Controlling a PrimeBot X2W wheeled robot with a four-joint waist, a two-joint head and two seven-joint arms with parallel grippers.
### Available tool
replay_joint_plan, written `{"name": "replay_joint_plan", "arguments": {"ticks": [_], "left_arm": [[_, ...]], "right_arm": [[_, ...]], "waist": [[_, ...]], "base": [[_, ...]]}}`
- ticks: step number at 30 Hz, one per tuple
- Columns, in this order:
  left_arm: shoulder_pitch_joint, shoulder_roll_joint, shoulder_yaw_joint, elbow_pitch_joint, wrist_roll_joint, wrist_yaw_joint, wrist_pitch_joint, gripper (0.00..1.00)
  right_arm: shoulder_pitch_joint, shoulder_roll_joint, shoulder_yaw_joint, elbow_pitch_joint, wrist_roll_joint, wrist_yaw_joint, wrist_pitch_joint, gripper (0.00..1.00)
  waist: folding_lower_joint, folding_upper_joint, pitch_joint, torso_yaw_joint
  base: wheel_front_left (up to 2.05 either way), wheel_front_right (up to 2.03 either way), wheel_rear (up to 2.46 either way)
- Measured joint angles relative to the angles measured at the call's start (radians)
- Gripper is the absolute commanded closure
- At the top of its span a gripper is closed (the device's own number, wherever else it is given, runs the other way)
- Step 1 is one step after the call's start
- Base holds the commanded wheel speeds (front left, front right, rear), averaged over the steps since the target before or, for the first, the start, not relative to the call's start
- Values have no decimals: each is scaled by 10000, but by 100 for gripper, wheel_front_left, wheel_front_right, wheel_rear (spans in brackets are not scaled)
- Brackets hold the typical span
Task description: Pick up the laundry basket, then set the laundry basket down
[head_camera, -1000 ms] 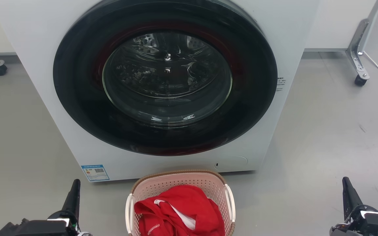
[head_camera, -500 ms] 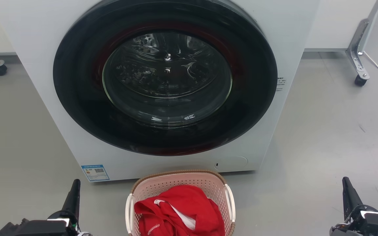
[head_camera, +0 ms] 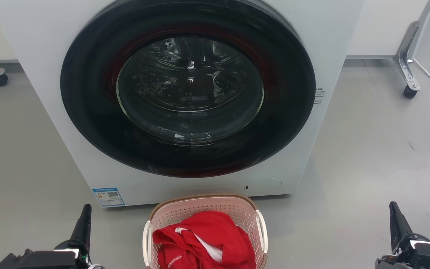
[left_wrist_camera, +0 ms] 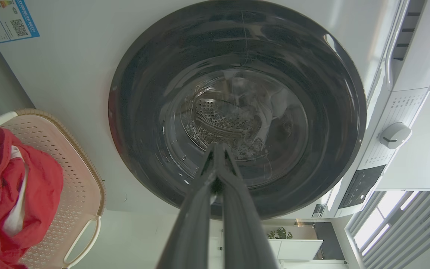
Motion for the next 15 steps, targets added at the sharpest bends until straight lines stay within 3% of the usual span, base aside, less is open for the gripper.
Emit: {"name": "replay_joint_plan", "arguments": {"ticks": [15], "left_arm": [[0,0,-2,-2,0,0,0,100]], "right_arm": [[0,0,0,-2,0,0,0,100]], "waist": [[0,0,1,0]], "base": [[0,0,0]]}}
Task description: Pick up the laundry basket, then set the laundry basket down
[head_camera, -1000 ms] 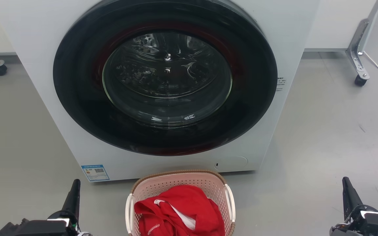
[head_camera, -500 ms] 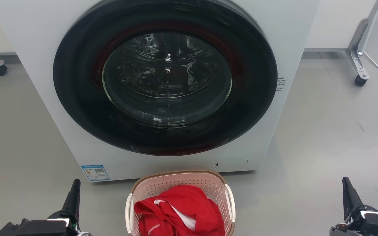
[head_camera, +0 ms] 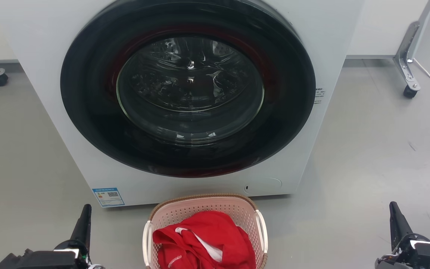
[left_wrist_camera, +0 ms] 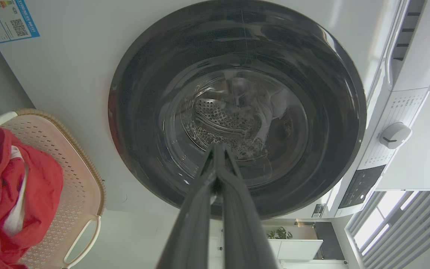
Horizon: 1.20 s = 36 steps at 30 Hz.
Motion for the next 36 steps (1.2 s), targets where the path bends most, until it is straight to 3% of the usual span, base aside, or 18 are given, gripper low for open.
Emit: {"name": "replay_joint_plan", "arguments": {"ticks": [36], "left_arm": [[0,0,0,-4,0,0,0,100]], "right_arm": [[0,0,0,-4,15,0,0,100]], "waist": [[0,0,0,0]], "base": [[0,0,0]]}}
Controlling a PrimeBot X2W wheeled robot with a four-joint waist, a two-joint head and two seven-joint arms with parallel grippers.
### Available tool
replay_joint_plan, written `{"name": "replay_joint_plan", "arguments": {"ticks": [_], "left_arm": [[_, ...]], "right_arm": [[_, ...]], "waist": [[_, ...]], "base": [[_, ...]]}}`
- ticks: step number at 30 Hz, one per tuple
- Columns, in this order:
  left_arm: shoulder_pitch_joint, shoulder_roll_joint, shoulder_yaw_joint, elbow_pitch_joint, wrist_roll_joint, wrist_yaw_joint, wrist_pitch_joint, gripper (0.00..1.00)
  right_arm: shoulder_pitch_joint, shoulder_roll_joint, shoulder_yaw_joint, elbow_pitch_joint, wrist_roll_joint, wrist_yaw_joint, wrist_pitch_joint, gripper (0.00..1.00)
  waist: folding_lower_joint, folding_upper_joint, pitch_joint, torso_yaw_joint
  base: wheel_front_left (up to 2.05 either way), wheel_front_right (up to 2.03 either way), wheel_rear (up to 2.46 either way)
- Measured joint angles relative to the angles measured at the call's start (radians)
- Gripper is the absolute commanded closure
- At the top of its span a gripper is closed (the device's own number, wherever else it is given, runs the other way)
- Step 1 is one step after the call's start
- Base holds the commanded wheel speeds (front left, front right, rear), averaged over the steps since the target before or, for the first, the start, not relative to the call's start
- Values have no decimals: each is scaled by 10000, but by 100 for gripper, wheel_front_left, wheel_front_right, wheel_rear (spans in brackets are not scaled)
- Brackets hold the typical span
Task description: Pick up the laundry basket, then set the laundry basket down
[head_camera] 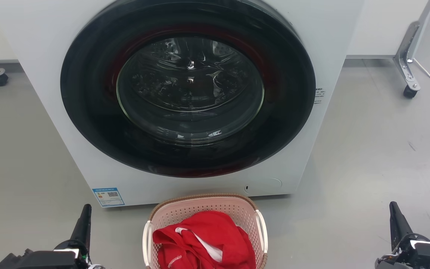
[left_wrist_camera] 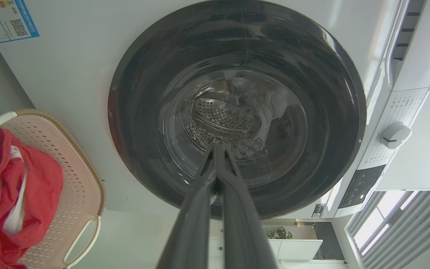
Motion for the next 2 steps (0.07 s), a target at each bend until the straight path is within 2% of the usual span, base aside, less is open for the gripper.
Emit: {"name": "replay_joint_plan", "arguments": {"ticks": [2], "left_arm": [[0,0,0,0,0,0,0,100]], "right_arm": [[0,0,0,0,0,0,0,100]], "waist": [[0,0,0,0]], "base": [[0,0,0]]}}
